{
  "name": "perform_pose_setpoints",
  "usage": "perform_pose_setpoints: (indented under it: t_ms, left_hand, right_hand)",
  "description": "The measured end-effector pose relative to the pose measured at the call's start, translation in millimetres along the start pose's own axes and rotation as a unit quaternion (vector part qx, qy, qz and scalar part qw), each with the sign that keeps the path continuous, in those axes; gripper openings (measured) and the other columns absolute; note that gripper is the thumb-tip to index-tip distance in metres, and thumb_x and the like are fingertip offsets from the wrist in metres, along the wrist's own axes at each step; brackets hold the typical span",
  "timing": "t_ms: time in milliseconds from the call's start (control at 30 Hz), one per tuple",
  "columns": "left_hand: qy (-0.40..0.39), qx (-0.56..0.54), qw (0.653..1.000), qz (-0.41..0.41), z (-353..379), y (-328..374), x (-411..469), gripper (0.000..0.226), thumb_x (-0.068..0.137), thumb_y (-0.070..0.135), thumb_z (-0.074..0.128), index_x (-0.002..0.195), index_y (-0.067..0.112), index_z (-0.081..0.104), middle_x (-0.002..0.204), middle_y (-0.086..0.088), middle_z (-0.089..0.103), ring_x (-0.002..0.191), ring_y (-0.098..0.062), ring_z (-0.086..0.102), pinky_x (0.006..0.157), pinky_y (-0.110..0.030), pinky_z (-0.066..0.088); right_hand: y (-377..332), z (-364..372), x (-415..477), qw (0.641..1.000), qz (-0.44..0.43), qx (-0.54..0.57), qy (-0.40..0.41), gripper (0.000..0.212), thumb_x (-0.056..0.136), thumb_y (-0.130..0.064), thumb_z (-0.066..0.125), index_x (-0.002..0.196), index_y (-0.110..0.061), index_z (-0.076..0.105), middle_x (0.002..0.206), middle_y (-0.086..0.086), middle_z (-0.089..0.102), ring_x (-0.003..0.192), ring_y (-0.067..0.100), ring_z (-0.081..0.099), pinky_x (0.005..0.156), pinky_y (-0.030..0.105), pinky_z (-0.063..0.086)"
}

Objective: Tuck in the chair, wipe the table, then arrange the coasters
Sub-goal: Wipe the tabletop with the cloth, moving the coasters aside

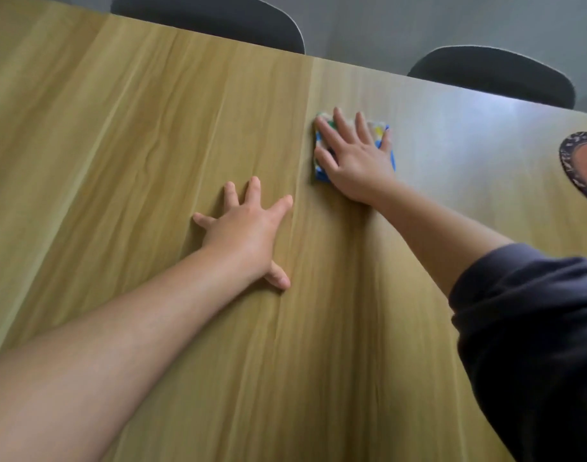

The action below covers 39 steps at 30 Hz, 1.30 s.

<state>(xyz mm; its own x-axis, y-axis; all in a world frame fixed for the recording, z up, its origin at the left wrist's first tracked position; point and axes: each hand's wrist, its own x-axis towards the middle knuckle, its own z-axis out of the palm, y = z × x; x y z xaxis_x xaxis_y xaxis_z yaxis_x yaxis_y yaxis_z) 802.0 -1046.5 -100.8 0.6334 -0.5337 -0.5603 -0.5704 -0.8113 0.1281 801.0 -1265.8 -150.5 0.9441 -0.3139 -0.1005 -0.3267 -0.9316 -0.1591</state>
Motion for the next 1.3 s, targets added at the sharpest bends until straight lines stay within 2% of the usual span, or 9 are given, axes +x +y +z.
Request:
perform_pose_setpoints:
  t_ms: [100,200,433,567,667,767,867,967,1300]
  left_hand:
    - [0.007,0.002,1.000,-0.005,-2,1,-3,0.129,0.044,0.057,0.087,0.145,0.050,0.007,0.158,0.000,-0.015,0.145,-0.037,-0.009,0.099,-0.075,0.023]
    - [0.013,0.000,1.000,-0.011,-2,1,-6,0.129,0.045,0.057,0.087,0.146,0.050,0.008,0.159,0.001,-0.014,0.145,-0.035,-0.009,0.101,-0.074,0.023]
    - [0.022,0.008,1.000,-0.014,-2,0,-10,0.127,0.046,0.058,0.086,0.146,0.051,0.008,0.159,0.002,-0.012,0.146,-0.032,-0.008,0.102,-0.072,0.024]
    - [0.017,0.006,1.000,-0.011,-5,1,-12,0.126,0.047,0.057,0.087,0.146,0.050,0.009,0.159,0.002,-0.012,0.146,-0.033,-0.008,0.102,-0.072,0.024]
    - [0.014,0.008,1.000,-0.010,-6,2,-12,0.126,0.048,0.056,0.087,0.146,0.049,0.008,0.159,0.001,-0.013,0.145,-0.033,-0.009,0.102,-0.072,0.024]
    - [0.005,0.016,1.000,-0.010,-6,1,-11,0.126,0.050,0.059,0.085,0.147,0.049,0.003,0.159,0.001,-0.016,0.145,-0.034,-0.011,0.102,-0.072,0.024]
    - [-0.002,0.021,1.000,0.001,-5,-1,-11,0.126,0.053,0.061,0.082,0.147,0.048,-0.001,0.158,-0.001,-0.021,0.145,-0.036,-0.013,0.102,-0.072,0.024]
    - [-0.007,0.025,1.000,0.007,-5,-2,-11,0.126,0.055,0.063,0.080,0.148,0.046,-0.003,0.157,-0.002,-0.023,0.144,-0.037,-0.014,0.101,-0.073,0.024]
    - [-0.005,0.019,1.000,0.007,4,-3,-1,0.128,0.054,0.063,0.080,0.146,0.048,-0.008,0.156,-0.003,-0.026,0.143,-0.038,-0.016,0.102,-0.074,0.021]
  right_hand:
    - [4,3,-57,0.999,-0.029,-0.011,-0.012,0.059,0.094,-0.061,0.013,0.152,-0.048,0.010,0.164,-0.013,0.003,0.151,0.022,-0.004,0.115,0.063,-0.005]
    - [25,0,-104,0.999,-0.013,-0.021,-0.025,0.058,0.095,-0.060,0.015,0.151,-0.049,0.008,0.164,-0.015,0.001,0.151,0.019,-0.005,0.117,0.058,-0.007]
    - [94,-7,-184,0.988,0.147,-0.035,-0.041,0.057,0.100,-0.056,0.021,0.153,-0.046,0.003,0.164,-0.013,-0.008,0.151,0.019,-0.009,0.118,0.056,-0.005]
    - [85,-4,-214,0.977,0.207,-0.023,-0.047,0.058,0.100,-0.054,0.020,0.154,-0.043,0.003,0.164,-0.011,-0.009,0.150,0.019,-0.012,0.118,0.057,-0.005]
    - [57,0,-233,0.980,0.190,-0.020,-0.055,0.058,0.099,-0.056,0.012,0.154,-0.042,0.000,0.163,-0.011,-0.013,0.150,0.020,-0.016,0.117,0.058,-0.007]
    - [15,10,-245,0.990,0.121,-0.037,-0.056,0.063,0.093,-0.059,0.009,0.154,-0.043,0.002,0.163,-0.012,-0.010,0.150,0.022,-0.013,0.116,0.059,-0.007]
    - [-14,18,-225,0.997,0.049,-0.042,-0.042,0.061,0.094,-0.058,0.015,0.153,-0.044,0.010,0.164,-0.010,0.001,0.151,0.025,-0.004,0.115,0.062,-0.005]
    - [-23,18,-174,0.999,0.018,-0.031,-0.029,0.060,0.095,-0.058,0.017,0.153,-0.045,0.012,0.164,-0.011,0.005,0.151,0.025,-0.001,0.115,0.063,-0.005]
    - [1,-2,29,0.997,0.070,0.012,0.002,0.058,0.096,-0.057,0.017,0.153,-0.046,0.011,0.165,-0.010,0.001,0.151,0.025,-0.006,0.113,0.065,-0.009]
